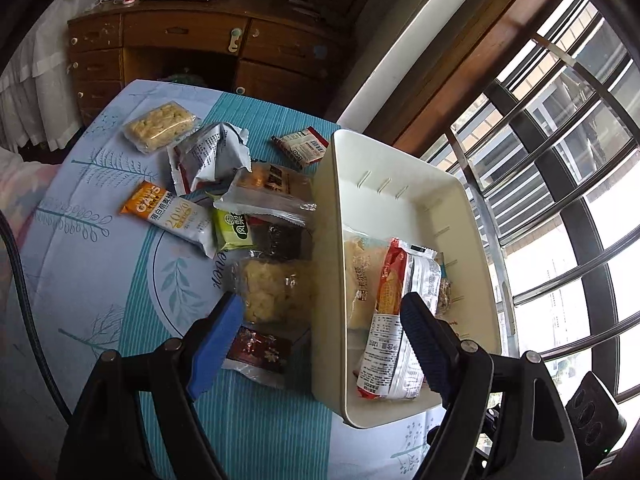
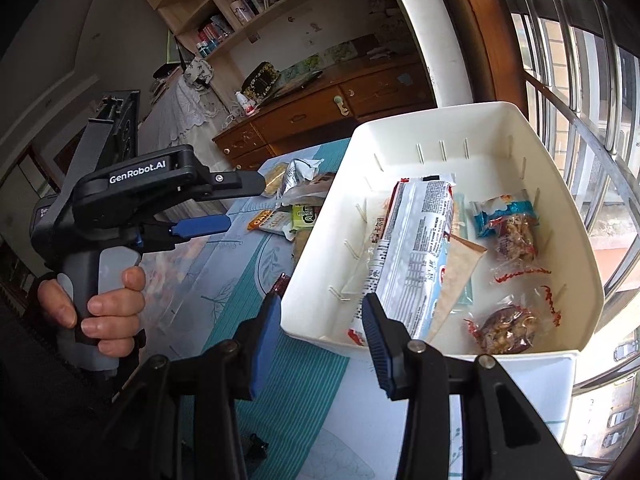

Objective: Organize snacks
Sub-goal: 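Move both tools back from the tray toward the snacks on the table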

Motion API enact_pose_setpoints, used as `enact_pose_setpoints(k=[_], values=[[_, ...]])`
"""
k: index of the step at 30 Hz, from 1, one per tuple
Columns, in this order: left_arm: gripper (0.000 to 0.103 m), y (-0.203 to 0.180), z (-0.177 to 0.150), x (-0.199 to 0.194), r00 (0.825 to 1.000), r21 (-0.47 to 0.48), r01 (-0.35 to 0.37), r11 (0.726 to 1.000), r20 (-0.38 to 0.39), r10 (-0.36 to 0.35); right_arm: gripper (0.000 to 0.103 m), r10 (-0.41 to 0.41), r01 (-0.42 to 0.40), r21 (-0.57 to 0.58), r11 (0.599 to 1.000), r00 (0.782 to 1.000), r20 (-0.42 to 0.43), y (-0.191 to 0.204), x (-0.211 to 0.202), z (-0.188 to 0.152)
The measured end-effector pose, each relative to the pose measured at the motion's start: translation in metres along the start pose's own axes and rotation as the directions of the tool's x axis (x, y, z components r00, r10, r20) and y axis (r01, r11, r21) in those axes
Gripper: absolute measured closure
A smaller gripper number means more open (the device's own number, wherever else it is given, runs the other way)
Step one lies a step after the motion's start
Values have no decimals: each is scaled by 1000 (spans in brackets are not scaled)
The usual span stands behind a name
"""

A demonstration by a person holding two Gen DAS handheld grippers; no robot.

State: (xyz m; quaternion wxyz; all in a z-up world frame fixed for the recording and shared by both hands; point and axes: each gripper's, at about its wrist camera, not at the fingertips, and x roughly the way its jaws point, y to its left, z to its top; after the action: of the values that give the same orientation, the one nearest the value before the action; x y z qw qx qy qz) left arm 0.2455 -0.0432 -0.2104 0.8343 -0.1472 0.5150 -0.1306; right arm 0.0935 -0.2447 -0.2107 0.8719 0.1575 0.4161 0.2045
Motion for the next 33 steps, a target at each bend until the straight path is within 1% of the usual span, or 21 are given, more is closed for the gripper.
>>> enact_pose_setpoints(k=[2, 4, 7, 11, 15, 21, 23, 24, 28, 30, 33], values=[[23, 5, 3, -1, 1000, 9, 13, 1000, -5, -13, 60, -2, 2, 19, 1000, 1000, -2, 6, 4, -1], [20, 12, 7, 0, 999, 26, 28, 999, -21, -28, 60, -3, 3, 30, 1000, 1000, -8, 12, 10, -2], [20, 24, 16, 2, 998, 59, 11, 998, -58, -8, 60, -34, 34, 58, 998, 999, -5, 20, 17, -4], [19, 43, 28, -5, 998, 95, 23, 995, -64, -17, 60, -79, 78, 108, 991, 997, 6, 31, 22, -7], [19, 60, 37, -8, 997, 143, 18, 990, -83, -7, 60, -118, 116, 142, 983, 993, 9, 44, 33, -11], [19, 78, 48, -9, 993, 226, 12, 974, -118, 15, 60, -151, 143, 197, 970, 988, 28, 67, 49, -18], [19, 82, 51, -9, 991, 271, 7, 963, -131, 30, 55, -157, 146, 209, 967, 987, 33, 75, 55, -19], [19, 84, 54, -9, 991, 294, 4, 956, -132, 37, 54, -159, 148, 214, 965, 987, 37, 79, 58, -20], [19, 89, 64, -8, 989, 387, -1, 922, -136, 58, 54, -172, 157, 240, 958, 984, 45, 92, 68, -21], [19, 91, 68, -6, 987, 437, 19, 899, -150, 52, 53, -178, 161, 258, 953, 983, 41, 96, 74, -22], [19, 95, 72, -1, 984, 493, 27, 870, -167, 64, 53, -186, 172, 298, 939, 982, 20, 98, 84, -22]])
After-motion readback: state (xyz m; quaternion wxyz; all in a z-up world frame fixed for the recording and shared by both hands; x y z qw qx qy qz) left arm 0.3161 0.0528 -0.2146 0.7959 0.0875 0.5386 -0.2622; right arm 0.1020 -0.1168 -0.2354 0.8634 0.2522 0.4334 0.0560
